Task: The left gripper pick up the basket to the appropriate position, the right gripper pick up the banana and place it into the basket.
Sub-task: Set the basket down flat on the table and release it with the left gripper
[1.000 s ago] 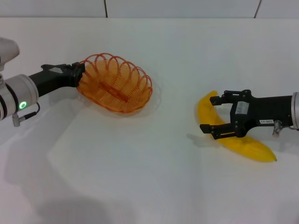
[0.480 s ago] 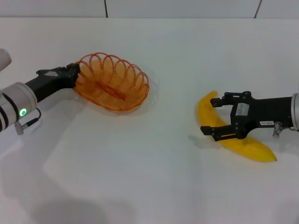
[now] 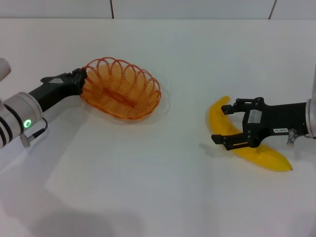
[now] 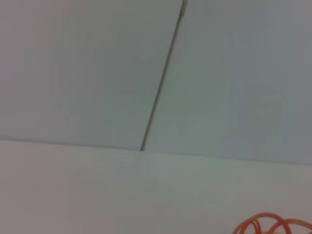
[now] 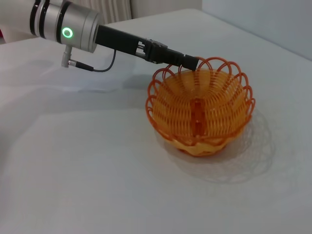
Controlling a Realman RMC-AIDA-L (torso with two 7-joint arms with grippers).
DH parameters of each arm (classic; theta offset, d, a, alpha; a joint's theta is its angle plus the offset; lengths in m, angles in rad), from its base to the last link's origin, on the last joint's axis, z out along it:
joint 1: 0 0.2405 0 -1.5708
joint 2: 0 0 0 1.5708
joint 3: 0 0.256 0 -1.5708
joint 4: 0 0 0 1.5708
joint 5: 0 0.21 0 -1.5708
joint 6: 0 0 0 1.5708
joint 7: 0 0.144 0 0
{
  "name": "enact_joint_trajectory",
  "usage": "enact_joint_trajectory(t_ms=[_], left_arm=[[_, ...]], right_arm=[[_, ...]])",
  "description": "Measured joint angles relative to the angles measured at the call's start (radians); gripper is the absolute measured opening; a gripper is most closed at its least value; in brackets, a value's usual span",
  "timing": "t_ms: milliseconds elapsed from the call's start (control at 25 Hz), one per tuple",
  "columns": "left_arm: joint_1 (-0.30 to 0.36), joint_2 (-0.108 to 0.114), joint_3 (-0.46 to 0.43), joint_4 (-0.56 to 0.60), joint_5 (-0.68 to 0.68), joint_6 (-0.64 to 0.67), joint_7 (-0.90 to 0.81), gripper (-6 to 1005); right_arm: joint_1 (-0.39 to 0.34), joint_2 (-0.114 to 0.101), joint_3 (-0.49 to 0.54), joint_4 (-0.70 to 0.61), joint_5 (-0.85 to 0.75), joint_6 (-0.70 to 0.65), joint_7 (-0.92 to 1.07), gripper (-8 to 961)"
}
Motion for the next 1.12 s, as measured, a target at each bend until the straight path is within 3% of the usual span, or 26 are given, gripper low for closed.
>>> enact_joint_trajectory(t_ms=[1120], left_arm=[[0.003,-0.005,-0.003,-0.084,-0.080,0.017,0.015,95]], right_arm=[[0.025,0.002,-0.035,0.010,-0.002,0.003,0.011,894]])
